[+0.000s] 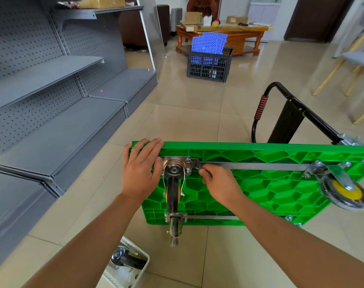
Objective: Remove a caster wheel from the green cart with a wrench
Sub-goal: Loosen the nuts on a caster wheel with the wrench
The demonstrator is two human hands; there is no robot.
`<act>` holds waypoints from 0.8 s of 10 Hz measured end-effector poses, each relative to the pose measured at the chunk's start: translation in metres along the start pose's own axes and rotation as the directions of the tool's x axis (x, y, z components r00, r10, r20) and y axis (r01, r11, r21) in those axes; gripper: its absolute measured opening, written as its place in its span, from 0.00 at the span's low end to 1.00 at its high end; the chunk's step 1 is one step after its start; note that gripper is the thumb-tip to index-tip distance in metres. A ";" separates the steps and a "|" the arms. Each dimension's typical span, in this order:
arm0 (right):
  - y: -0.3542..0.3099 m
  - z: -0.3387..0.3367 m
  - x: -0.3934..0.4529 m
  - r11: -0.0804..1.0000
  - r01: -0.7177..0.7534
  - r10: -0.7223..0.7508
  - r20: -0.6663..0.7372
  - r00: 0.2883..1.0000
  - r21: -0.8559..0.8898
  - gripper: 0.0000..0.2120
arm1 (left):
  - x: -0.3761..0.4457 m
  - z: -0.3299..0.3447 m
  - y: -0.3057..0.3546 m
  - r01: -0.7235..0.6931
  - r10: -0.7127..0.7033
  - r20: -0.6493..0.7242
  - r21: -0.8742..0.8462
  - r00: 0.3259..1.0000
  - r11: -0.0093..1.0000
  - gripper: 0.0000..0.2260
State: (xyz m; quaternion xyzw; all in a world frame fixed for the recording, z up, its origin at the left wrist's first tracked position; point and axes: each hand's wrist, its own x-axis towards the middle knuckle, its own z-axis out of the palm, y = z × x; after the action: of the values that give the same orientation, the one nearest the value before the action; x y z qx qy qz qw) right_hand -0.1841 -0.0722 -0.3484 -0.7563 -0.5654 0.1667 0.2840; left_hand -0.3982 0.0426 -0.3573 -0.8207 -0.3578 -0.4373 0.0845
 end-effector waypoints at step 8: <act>-0.009 0.019 0.000 0.966 -0.036 0.012 0.096 0.995 0.254 0.13 | -0.001 -0.001 0.000 -0.002 0.002 -0.006 -0.015 1.000 1.000 0.18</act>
State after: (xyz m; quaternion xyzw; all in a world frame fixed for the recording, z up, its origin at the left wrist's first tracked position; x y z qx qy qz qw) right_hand -0.2018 -0.0659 -0.3581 -0.7115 -0.5426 0.2768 0.3503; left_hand -0.3991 0.0419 -0.3571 -0.8204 -0.3534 -0.4423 0.0801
